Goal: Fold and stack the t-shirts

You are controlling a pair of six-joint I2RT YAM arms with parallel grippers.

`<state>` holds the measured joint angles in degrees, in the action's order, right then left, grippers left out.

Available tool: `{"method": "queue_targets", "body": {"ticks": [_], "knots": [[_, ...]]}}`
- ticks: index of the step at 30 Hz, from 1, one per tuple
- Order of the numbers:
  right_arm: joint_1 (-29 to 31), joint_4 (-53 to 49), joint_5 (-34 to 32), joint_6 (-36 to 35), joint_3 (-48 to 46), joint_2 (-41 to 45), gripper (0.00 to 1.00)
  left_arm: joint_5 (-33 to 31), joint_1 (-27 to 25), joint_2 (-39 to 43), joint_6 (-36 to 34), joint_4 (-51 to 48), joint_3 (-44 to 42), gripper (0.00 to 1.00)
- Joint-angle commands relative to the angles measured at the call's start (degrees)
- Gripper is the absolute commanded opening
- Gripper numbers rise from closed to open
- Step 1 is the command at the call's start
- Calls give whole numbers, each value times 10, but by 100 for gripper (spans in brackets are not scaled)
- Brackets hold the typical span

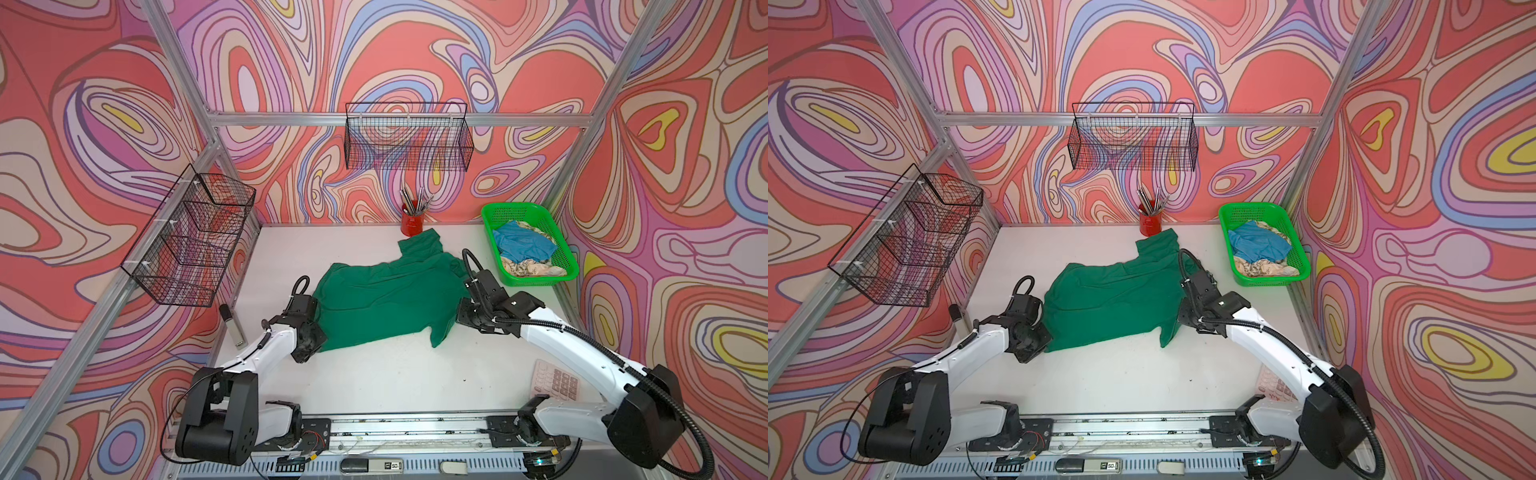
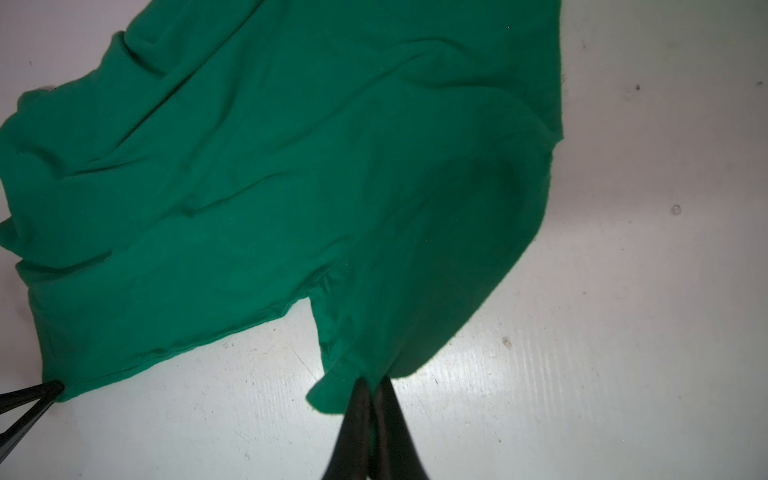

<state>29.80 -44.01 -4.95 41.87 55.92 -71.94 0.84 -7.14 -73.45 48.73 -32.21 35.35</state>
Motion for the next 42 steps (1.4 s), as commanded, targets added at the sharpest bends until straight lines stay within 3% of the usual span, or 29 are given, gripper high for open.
{"method": "queue_targets", "body": {"ticks": [1,8,20,26,33,42], "knots": [[-13,-3,-17,-28,49,-1,0,-12,-1,20,3,-36,71,0],[-62,-18,-3,-85,124,-11,0,-19,2,31,-26,-64,177,0],[-77,-76,-42,-124,234,16,0,-41,8,118,-55,-128,250,0],[-79,-84,-94,-185,351,-20,0,-45,8,73,-102,-129,377,0],[-79,-93,-127,-245,485,-40,0,-67,10,19,-173,-154,586,0],[-79,-99,-122,-283,630,-43,0,-51,10,37,-172,-140,675,0]]}}
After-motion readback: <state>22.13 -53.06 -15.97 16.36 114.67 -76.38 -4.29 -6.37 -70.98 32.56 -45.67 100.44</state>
